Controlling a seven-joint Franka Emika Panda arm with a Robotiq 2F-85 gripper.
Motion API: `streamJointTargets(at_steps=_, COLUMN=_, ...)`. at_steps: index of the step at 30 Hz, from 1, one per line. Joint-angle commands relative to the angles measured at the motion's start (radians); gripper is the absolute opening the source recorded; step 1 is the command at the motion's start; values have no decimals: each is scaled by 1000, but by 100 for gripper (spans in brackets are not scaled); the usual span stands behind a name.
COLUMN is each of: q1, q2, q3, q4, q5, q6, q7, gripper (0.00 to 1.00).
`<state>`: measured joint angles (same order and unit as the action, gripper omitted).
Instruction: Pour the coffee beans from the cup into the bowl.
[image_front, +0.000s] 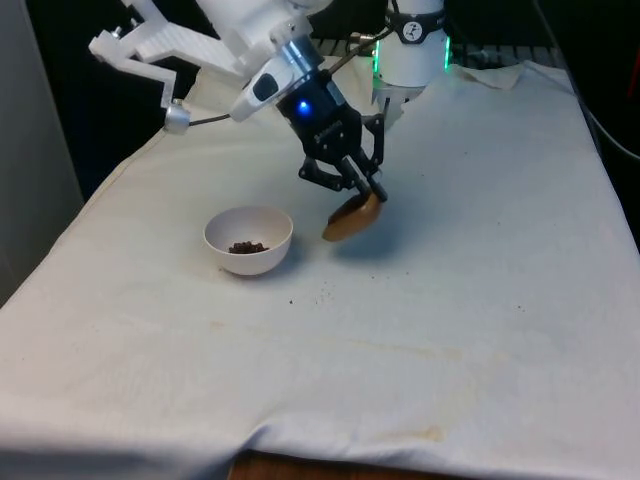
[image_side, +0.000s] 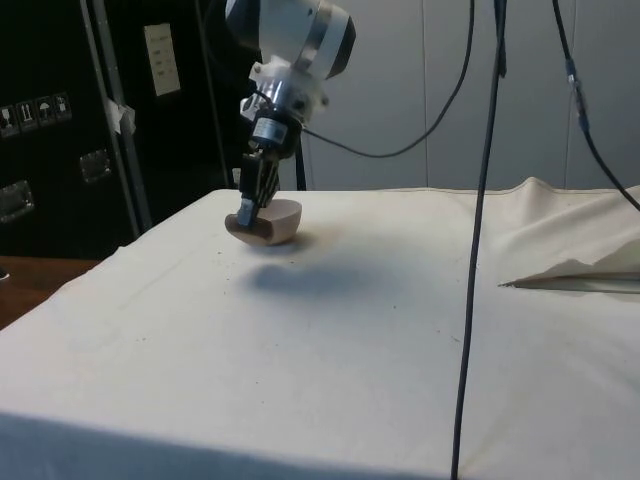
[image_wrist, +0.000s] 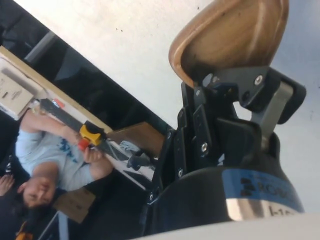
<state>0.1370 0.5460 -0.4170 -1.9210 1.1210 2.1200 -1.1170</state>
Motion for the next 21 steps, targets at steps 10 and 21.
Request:
streamJointTargets(at_steps=10, q1=15, q2=-35, q3=30, q4=-38, q5=-62, q6=88, q7=34, gripper=0)
streamJointTargets(at_steps=21, q1=13, q2=-48, q3=75, q4=-63, q5=-118, q6=178, q7=55, gripper=0)
